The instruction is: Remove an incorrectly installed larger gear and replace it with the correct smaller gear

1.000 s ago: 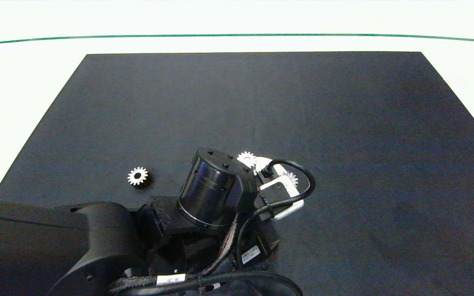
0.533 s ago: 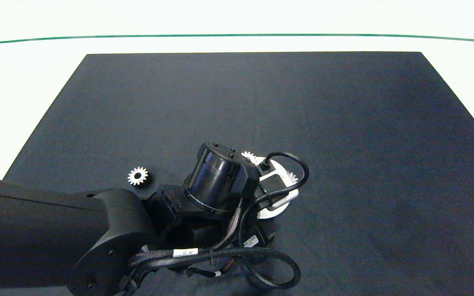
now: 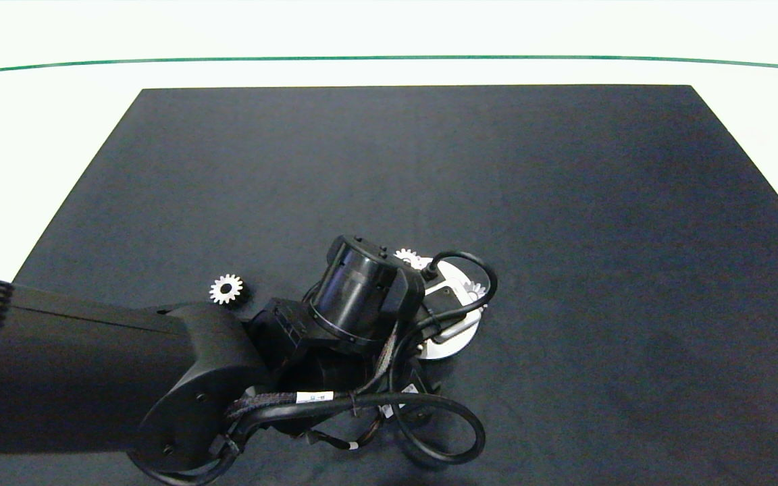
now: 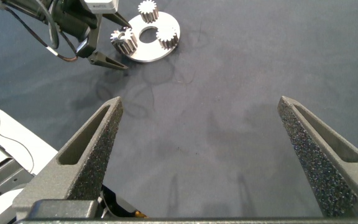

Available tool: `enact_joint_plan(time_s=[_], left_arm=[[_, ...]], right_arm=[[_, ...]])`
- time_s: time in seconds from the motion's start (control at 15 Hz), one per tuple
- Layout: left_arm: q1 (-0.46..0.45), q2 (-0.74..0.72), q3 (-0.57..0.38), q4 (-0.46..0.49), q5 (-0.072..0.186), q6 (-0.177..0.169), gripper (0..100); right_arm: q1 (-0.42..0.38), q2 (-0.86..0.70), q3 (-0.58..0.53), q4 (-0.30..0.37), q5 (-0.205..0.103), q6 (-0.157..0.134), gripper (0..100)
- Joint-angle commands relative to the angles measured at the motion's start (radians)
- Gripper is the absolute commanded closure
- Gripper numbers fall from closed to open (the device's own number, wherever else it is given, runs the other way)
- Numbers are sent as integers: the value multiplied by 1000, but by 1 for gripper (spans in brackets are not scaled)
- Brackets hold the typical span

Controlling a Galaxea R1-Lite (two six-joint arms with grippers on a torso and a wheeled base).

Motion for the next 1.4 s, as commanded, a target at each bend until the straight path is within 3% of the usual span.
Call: enact_joint_plan(time_s=[0.07, 0.47, 0.87, 1.4], left_arm=[[-2, -3, -20, 10, 2, 1, 10], [-2, 9, -41, 12, 2, -20, 23], [-2, 23, -47, 12, 2, -23, 35], [-2, 31, -44, 12, 2, -22, 50]], right_arm=[[0, -2, 0, 3, 2, -1, 0], [0, -2, 0, 1, 1, -1, 0], [0, -4, 0, 1, 2, -18, 0], [0, -5, 0, 1, 2, -18, 0]])
